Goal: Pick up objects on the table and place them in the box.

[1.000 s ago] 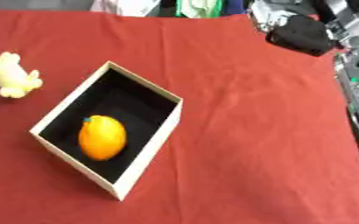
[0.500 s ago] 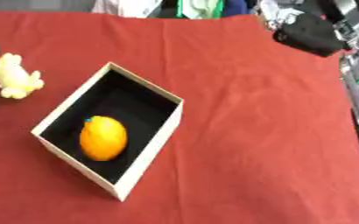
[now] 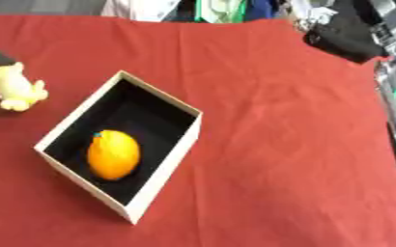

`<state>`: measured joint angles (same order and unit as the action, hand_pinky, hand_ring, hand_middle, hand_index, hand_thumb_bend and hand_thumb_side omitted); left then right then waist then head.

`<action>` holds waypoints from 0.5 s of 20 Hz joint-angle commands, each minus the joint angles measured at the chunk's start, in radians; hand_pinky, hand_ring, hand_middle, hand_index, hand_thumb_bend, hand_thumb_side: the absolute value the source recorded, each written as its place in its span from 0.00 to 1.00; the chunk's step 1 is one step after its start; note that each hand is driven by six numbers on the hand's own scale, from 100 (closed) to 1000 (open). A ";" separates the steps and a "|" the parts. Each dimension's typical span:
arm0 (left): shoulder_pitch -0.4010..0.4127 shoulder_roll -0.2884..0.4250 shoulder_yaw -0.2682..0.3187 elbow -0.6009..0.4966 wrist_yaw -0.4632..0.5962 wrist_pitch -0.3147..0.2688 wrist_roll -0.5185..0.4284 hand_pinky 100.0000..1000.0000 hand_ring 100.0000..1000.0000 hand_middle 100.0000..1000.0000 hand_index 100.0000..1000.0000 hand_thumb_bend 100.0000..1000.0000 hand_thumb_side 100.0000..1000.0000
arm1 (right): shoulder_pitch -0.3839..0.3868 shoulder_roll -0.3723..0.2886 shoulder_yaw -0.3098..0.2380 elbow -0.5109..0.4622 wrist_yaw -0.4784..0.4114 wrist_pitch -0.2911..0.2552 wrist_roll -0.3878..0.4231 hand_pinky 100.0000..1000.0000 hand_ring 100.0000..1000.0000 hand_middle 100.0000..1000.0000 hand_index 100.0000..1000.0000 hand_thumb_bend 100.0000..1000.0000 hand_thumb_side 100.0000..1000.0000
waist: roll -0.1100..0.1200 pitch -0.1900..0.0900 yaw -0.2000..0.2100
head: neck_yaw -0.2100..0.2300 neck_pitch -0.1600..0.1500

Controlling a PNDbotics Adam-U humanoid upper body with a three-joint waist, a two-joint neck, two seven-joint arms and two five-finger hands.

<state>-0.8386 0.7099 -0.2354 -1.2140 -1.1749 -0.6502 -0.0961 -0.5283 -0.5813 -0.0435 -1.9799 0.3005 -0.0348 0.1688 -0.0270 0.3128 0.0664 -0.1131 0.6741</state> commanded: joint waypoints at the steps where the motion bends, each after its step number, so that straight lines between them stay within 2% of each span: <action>1: -0.027 0.015 0.013 0.012 -0.009 -0.002 0.033 0.62 0.79 0.76 0.95 0.32 0.00 | -0.016 -0.011 -0.014 -0.020 -0.008 0.005 0.000 0.76 0.67 0.53 0.98 0.00 0.67 | 0.003 -0.016 -0.002 | 0.002 -0.013; 5: -0.032 0.011 0.009 0.028 -0.012 -0.010 0.025 0.63 0.80 0.77 0.96 0.29 0.00 | -0.017 -0.006 -0.016 -0.020 -0.010 0.010 -0.005 0.76 0.67 0.53 0.98 0.00 0.67 | 0.004 -0.013 -0.003 | 0.003 -0.014; 10: -0.051 -0.009 0.021 0.068 -0.007 -0.006 -0.002 0.60 0.78 0.76 0.92 0.20 0.00 | -0.022 0.001 -0.015 -0.020 -0.013 0.010 -0.001 0.76 0.67 0.53 0.99 0.00 0.67 | 0.003 -0.008 -0.009 | 0.010 -0.023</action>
<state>-0.8675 0.6851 -0.2301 -1.1467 -1.1817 -0.6572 -0.0919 -0.5366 -0.5662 -0.0461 -1.9799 0.2963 -0.0254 0.1673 -0.0263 0.3225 0.0584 -0.1069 0.6650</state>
